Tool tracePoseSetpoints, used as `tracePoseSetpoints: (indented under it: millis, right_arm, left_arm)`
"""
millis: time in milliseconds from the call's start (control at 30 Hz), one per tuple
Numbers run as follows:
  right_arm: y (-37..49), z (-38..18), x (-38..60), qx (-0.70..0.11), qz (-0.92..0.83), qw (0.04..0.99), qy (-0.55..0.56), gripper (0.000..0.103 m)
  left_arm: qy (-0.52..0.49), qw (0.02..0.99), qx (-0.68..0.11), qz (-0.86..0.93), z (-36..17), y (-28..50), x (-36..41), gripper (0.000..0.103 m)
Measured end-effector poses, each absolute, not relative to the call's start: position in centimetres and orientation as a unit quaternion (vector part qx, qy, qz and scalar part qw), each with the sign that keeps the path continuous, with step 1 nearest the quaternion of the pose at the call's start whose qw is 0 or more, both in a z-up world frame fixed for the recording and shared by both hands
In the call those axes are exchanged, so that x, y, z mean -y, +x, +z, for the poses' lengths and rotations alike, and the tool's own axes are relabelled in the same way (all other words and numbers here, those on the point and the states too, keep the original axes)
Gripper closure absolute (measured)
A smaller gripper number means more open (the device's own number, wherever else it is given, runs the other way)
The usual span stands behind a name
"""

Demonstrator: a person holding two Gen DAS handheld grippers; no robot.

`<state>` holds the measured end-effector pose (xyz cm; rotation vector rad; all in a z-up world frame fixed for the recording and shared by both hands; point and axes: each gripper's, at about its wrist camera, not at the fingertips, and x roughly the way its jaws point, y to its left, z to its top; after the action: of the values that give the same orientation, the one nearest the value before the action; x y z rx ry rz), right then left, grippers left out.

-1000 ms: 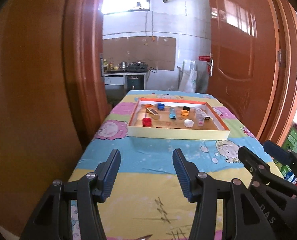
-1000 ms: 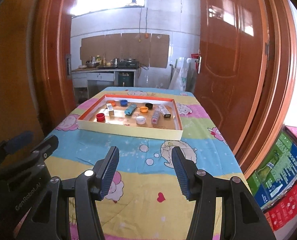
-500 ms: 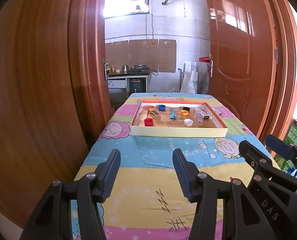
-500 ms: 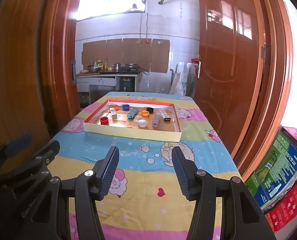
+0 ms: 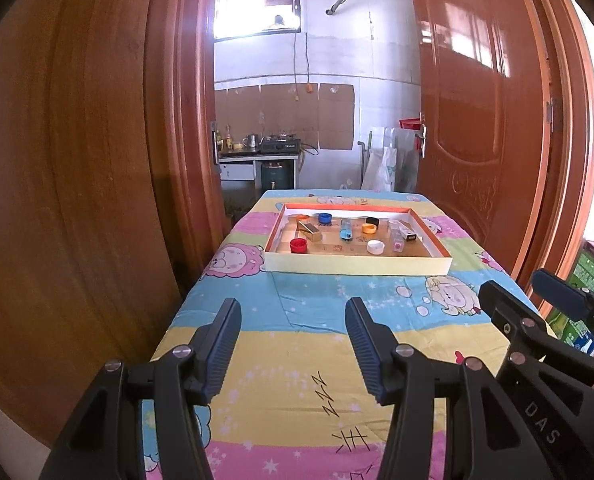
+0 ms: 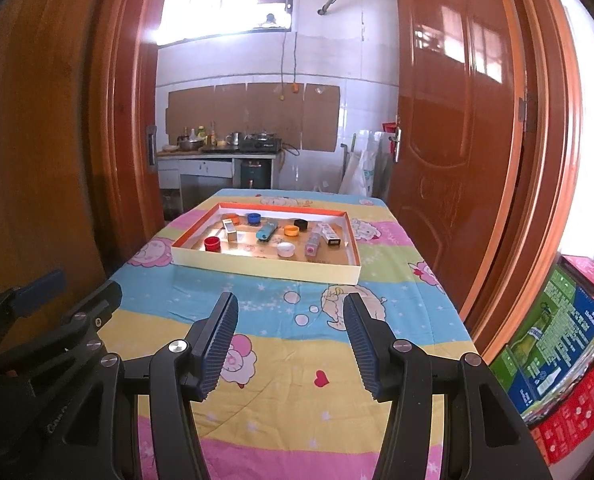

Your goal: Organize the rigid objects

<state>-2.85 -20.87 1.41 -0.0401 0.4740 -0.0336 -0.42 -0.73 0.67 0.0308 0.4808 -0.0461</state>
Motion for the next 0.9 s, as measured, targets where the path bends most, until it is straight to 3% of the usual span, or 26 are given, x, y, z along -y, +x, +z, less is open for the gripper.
tracePoseSetpoints:
  millis: [900]
  right_arm:
    - [-3.37, 1.63, 20.69, -0.234, -0.013, 0.972, -0.02, 0.046]
  left_arm:
    - [0.014, 0.971, -0.237, -0.02, 0.85, -1.01, 0.4, 0.049]
